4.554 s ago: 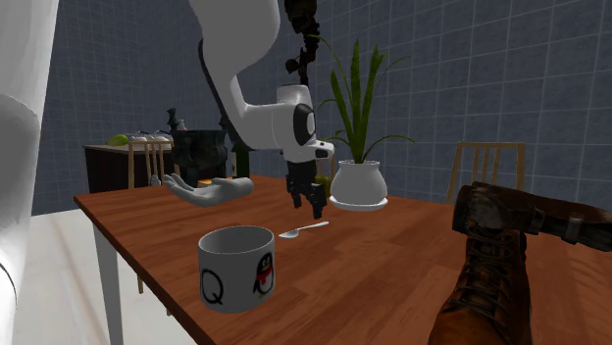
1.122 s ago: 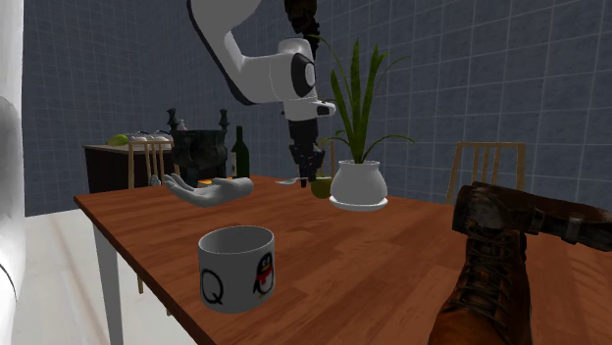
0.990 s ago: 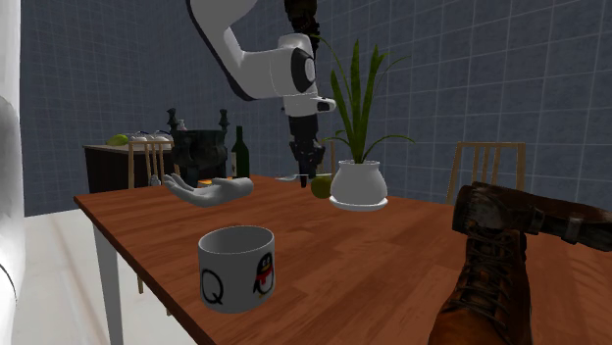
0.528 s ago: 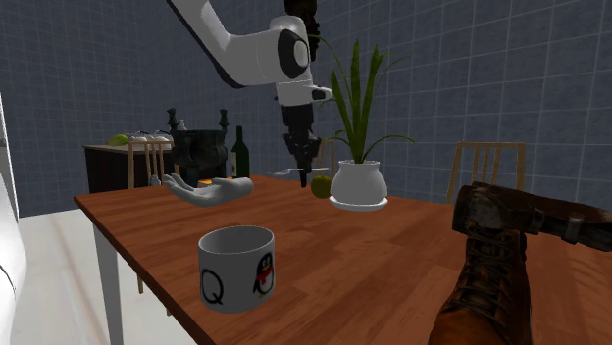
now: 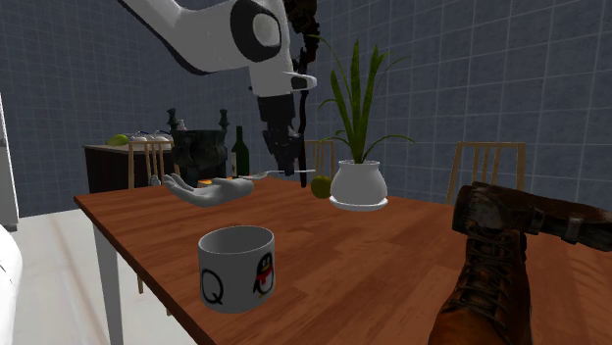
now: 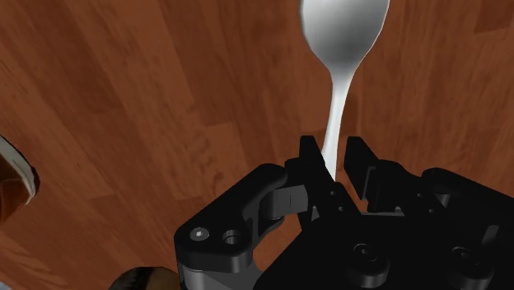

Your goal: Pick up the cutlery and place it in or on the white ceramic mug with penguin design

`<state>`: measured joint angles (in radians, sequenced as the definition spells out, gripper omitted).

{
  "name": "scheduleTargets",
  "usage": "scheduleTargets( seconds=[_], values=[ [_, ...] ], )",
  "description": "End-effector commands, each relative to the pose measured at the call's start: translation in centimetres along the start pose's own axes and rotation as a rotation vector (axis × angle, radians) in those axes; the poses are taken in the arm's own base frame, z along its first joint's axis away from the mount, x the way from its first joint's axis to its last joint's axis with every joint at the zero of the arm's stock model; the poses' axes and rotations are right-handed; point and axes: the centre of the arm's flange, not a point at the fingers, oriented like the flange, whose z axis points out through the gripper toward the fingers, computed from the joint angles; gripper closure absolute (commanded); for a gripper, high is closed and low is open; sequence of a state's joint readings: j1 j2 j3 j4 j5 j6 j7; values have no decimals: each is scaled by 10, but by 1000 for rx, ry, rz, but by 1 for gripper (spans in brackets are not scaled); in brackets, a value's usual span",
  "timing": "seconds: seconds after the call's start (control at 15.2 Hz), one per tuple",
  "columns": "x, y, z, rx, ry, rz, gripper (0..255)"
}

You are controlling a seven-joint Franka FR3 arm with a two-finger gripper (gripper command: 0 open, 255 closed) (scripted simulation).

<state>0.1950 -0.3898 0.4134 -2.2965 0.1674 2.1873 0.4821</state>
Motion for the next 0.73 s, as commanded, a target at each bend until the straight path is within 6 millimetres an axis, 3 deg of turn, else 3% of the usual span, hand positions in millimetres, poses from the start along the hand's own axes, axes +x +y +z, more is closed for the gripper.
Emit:
scheduleTargets(
  seconds=[0.0,0.59,0.66],
  values=[
    [-22,14,-6,1,0,0,255],
    [-123,76,-43,1,0,0,255],
    [-124,76,-38,1,0,0,255]
  ],
)
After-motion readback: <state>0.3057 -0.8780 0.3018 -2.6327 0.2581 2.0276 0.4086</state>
